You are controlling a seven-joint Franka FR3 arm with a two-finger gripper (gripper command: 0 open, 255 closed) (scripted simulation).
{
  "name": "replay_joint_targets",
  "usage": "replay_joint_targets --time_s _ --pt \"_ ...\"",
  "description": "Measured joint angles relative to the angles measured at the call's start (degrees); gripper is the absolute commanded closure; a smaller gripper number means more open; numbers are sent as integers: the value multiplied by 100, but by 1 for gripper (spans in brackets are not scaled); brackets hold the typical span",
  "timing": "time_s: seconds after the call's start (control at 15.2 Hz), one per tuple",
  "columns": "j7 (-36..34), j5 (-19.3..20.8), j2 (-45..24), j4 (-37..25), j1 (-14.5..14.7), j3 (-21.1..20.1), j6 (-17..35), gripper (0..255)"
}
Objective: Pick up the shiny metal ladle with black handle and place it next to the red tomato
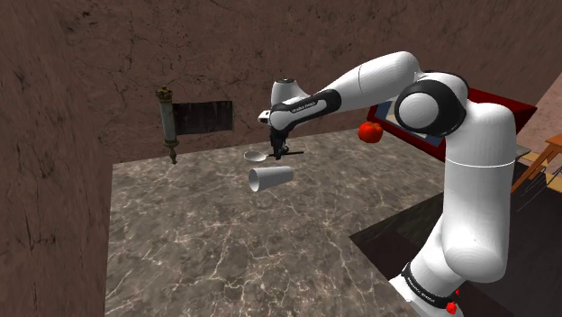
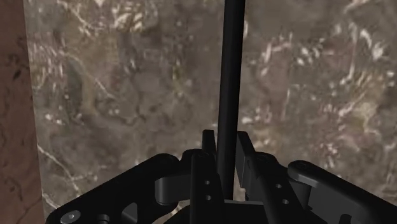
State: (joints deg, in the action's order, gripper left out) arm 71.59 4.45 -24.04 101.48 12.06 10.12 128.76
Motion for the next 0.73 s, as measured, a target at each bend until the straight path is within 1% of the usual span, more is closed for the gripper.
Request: replay_joint_targets --time_s 0.33,0.73 --pt "3 -1 -3 -4 -2 0 -1 255" --pt "26 13 171 -137 7 11 -312 255"
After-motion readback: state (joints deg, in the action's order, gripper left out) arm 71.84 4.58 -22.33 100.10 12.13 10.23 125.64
